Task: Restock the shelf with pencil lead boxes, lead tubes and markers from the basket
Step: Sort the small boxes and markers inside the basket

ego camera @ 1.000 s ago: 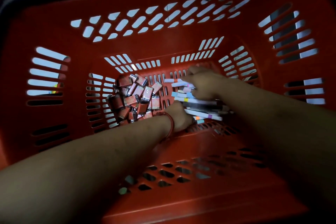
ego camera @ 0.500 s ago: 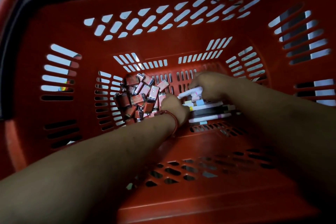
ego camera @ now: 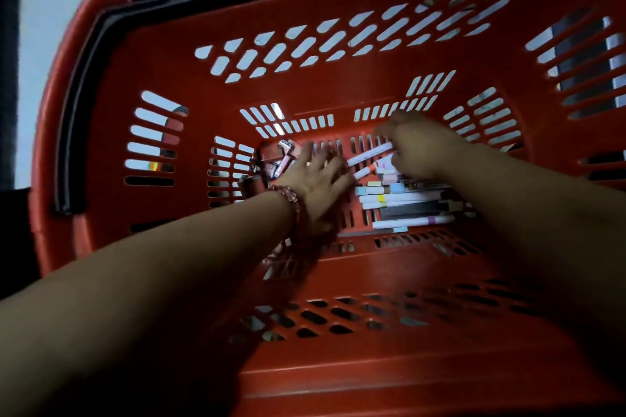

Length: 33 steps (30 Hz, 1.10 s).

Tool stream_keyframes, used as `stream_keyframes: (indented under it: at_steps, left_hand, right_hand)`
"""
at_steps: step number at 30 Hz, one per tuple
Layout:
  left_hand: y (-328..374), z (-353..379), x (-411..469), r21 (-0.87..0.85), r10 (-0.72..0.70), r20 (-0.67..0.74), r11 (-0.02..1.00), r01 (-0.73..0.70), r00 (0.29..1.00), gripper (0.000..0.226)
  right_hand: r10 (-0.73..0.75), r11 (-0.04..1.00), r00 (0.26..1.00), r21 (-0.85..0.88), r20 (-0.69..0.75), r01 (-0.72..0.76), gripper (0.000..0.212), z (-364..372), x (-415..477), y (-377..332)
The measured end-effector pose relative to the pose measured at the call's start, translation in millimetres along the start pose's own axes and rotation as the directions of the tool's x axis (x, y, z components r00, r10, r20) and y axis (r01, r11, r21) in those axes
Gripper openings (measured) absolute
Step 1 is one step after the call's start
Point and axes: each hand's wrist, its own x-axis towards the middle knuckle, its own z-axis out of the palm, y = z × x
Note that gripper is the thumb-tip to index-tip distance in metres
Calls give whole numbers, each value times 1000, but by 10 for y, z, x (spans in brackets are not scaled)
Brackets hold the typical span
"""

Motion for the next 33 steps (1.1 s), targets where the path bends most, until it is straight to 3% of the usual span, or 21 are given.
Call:
stream_keyframes:
  at_steps: [2,5,11,19,22,26,29,33]
  left_hand:
    - [-123,43,9,124,-56,179,992,34,982,129]
    - [-245,164,-7,82,-96,215,993,80,972,137]
    - [-181,324,-127,213,-100,215,976,54,971,129]
    - [-394,229,-120,308,-72,238,951,-5,968,110]
    - [-379,237,-118,305,-120,247,951,40,962,109]
    - [-284,270,-108,248,-214,230,956,156,949,88]
    - [-292,265,-100,220,-228,192,958,184,955,74]
    - [-368,335,-116,233,-254,178,949,210,951,71]
  right_hand:
    - [-18,1000,1000,-10,-26,18,53,-6,21,-55]
    - [-41,999,997,-17,-67,39,48,57,28,-129]
    - [-148,989,986,-29,-82,146,49,226,-10,-303]
    - [-176,982,983,56,-53,179,42,387,-80,-606]
    - [-158,980,987,120,-12,158,40,408,-91,-667]
    - [-133,975,989,188,70,118,32,422,-101,-740]
    - [-118,968,989,231,89,95,35,453,-107,-761]
    - [-108,963,990,255,93,81,37,493,-106,-752]
